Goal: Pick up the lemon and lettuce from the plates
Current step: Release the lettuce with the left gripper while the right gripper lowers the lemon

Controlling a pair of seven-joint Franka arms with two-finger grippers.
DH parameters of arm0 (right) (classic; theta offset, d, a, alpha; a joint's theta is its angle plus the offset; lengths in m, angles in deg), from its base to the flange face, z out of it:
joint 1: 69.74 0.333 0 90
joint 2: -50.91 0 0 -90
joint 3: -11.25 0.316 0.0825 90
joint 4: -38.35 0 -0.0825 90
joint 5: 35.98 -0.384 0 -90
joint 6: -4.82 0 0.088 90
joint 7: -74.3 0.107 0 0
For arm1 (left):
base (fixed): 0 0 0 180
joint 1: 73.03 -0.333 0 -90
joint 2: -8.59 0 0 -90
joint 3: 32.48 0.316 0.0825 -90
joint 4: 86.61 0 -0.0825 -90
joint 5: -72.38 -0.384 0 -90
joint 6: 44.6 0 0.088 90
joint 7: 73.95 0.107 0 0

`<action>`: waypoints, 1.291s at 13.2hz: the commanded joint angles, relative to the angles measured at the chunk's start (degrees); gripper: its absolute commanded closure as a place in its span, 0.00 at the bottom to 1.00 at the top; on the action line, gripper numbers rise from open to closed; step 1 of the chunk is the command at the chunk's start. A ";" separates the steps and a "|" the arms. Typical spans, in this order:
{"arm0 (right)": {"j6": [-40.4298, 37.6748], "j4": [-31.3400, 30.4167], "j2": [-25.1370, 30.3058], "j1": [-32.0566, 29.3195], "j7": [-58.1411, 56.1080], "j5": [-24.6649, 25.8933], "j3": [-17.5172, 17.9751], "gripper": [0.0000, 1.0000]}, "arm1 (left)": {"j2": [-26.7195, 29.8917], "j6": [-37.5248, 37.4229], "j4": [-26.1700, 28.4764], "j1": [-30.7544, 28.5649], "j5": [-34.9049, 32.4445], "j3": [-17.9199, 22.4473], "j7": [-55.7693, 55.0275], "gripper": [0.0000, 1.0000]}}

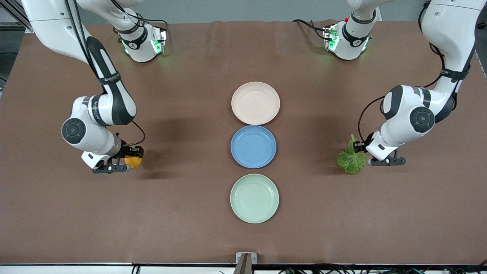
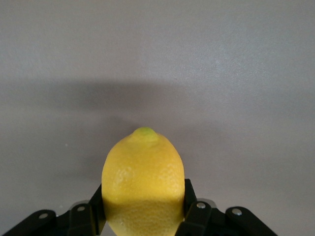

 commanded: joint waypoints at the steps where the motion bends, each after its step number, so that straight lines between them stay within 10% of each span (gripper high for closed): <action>1: 1.27 -2.21 0.08 -2.18 -3.51 -0.75 1.29 1.00 | 5.02 -7.78 -5.69 2.66 0.22 -0.70 -7.02 0.00; 9: 6.73 -5.64 -2.21 -2.01 -3.51 -0.75 1.38 1.00 | 6.09 -36.18 -33.11 4.52 0.04 -0.70 -6.52 0.00; 14: 5.76 -6.34 -2.56 -1.92 -3.33 -0.75 1.38 0.96 | 11.79 -40.33 -35.43 4.08 0.04 -0.53 -1.43 0.00; 15: 5.06 -6.26 -2.56 -1.92 -3.25 -0.75 1.38 0.80 | 13.37 -41.72 -35.43 3.99 0.13 -0.35 0.23 0.00; 17: 4.71 -5.82 -2.47 -2.18 -3.24 -0.75 1.38 0.01 | 15.57 -45.06 -35.43 3.73 0.30 -0.09 5.76 0.00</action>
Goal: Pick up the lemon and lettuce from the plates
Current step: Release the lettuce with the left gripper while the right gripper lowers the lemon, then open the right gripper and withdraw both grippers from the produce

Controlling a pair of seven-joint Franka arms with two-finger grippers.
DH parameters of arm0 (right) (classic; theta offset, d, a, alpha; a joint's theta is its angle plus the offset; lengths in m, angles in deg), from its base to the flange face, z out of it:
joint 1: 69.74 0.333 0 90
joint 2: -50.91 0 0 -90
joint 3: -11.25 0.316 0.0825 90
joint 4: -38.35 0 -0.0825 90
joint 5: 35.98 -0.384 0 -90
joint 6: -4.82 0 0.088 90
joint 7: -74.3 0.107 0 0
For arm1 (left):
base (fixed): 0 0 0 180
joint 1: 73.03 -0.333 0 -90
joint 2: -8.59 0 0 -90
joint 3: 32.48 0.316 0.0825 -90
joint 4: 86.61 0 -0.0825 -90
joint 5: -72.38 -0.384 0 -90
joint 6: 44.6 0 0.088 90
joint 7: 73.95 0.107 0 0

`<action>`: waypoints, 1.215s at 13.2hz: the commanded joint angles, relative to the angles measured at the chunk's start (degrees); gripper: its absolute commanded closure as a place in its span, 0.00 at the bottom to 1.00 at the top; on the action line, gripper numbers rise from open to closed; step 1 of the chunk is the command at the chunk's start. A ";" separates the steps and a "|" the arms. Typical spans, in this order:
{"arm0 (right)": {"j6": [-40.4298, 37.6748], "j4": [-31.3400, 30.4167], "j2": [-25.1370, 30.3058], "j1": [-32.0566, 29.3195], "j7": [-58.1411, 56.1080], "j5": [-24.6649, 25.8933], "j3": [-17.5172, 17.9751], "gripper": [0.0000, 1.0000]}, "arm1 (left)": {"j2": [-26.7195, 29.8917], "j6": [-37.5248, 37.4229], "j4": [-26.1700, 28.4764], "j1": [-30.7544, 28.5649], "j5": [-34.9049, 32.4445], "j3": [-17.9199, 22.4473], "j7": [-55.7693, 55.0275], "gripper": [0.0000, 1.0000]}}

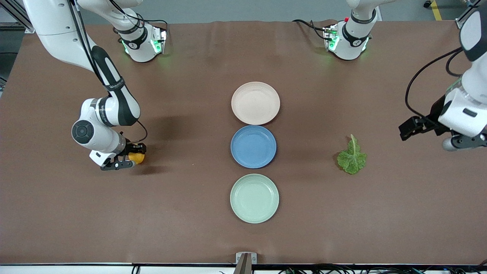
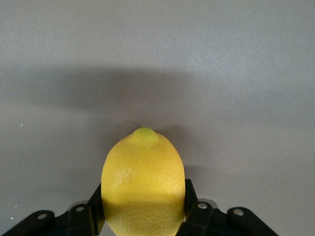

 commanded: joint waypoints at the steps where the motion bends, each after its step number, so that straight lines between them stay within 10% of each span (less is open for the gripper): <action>1: -0.49 -0.92 0.56 -1.28 -0.71 -0.74 1.01 0.00 | 4.27 -4.01 0.44 -0.91 0.30 0.23 6.50 0.00; 3: -6.77 4.23 1.35 -1.28 -0.62 -0.74 0.93 0.00 | 6.55 -4.11 0.79 1.35 0.48 2.23 8.62 0.00; 7: -28.32 20.85 1.18 -2.33 -0.44 -0.56 0.57 0.00 | 8.84 -8.32 2.19 18.76 4.58 20.77 10.47 0.00; 16: -50.57 40.11 3.46 -7.07 -0.53 5.41 0.40 0.00 | 16.06 -2.70 13.36 20.00 8.83 21.85 7.05 0.00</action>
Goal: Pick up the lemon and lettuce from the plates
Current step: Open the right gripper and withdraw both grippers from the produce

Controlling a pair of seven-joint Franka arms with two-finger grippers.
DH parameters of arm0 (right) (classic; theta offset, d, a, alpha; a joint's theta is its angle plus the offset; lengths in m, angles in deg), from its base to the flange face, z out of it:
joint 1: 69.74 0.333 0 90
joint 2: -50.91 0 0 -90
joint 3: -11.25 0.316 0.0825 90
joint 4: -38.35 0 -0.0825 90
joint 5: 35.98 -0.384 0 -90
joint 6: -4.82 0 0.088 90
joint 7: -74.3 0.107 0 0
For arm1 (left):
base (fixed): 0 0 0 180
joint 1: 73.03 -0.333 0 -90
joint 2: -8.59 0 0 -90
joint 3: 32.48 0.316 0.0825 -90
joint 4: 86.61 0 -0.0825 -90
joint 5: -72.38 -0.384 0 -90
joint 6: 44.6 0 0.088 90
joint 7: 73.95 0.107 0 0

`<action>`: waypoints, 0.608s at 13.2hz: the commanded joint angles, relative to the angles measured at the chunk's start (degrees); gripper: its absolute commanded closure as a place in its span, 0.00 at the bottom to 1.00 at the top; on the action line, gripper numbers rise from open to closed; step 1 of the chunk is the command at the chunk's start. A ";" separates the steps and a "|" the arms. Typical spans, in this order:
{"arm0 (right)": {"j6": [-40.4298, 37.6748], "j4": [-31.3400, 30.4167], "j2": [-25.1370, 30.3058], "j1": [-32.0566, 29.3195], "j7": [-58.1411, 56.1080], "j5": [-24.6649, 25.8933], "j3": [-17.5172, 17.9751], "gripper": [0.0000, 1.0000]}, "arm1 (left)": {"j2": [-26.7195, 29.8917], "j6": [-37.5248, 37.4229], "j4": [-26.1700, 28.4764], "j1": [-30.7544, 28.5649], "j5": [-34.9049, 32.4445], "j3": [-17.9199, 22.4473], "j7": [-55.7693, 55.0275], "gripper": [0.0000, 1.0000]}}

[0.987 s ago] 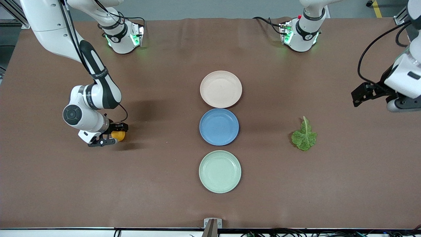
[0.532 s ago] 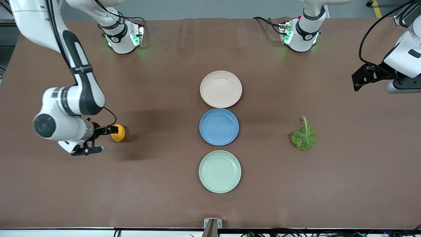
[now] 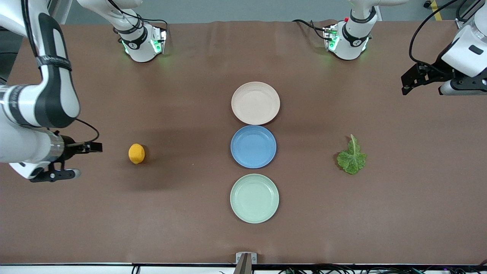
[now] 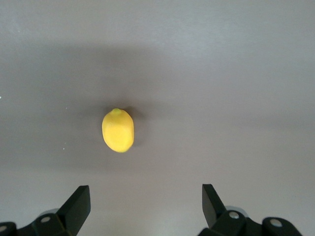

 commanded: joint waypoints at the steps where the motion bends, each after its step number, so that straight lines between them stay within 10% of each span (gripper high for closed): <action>1: -4.94 3.05 1.47 -2.14 -0.11 0.69 0.88 0.00 | 1.61 1.36 1.94 0.56 1.76 -0.38 -1.06 0.00; 8: -8.72 8.32 2.01 -4.25 -0.02 -0.71 1.14 0.00 | -5.23 -2.15 -6.23 -0.14 2.21 -0.21 -0.18 0.00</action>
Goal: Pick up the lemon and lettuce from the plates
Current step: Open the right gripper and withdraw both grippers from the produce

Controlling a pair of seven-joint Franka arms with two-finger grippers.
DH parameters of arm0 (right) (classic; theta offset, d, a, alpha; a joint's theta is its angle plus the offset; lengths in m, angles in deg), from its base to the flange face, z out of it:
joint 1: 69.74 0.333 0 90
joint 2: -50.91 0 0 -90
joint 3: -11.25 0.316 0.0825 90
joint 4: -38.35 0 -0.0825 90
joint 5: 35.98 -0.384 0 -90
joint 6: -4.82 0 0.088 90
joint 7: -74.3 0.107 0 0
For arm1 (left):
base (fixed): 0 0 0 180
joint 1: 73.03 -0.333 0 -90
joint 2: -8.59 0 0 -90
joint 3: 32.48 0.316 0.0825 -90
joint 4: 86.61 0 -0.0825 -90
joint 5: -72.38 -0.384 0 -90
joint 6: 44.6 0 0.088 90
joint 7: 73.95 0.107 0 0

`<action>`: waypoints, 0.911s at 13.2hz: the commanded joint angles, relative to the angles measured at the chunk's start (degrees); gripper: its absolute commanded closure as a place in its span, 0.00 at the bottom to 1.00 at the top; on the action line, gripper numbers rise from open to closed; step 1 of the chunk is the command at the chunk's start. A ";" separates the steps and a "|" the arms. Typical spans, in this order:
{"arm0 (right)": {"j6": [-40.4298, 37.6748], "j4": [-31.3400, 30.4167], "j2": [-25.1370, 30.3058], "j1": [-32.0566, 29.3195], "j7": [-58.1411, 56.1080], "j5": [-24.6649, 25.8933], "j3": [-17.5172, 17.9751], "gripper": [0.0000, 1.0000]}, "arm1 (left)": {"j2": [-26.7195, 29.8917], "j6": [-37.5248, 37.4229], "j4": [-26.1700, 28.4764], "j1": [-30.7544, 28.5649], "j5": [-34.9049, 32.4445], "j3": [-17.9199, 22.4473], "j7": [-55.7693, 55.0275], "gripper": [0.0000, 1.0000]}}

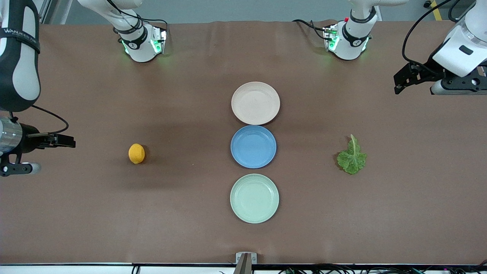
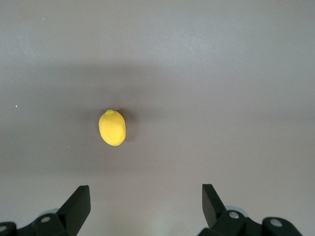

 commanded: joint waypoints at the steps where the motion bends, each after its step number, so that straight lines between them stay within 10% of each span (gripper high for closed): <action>1: -2.26 -0.07 1.15 -1.39 0.03 -0.62 1.25 0.00 | -3.87 -1.77 -4.94 -0.39 0.28 0.08 0.20 0.00; 7: 0.18 -4.27 4.57 -0.95 -0.06 -0.79 0.99 0.00 | -4.23 -1.77 -5.21 -0.30 0.62 0.08 -0.51 0.00; 12: 12.67 -22.55 17.31 -0.77 -0.06 -0.79 0.90 0.00 | -3.52 -2.29 -4.33 -0.39 0.62 0.08 0.55 0.00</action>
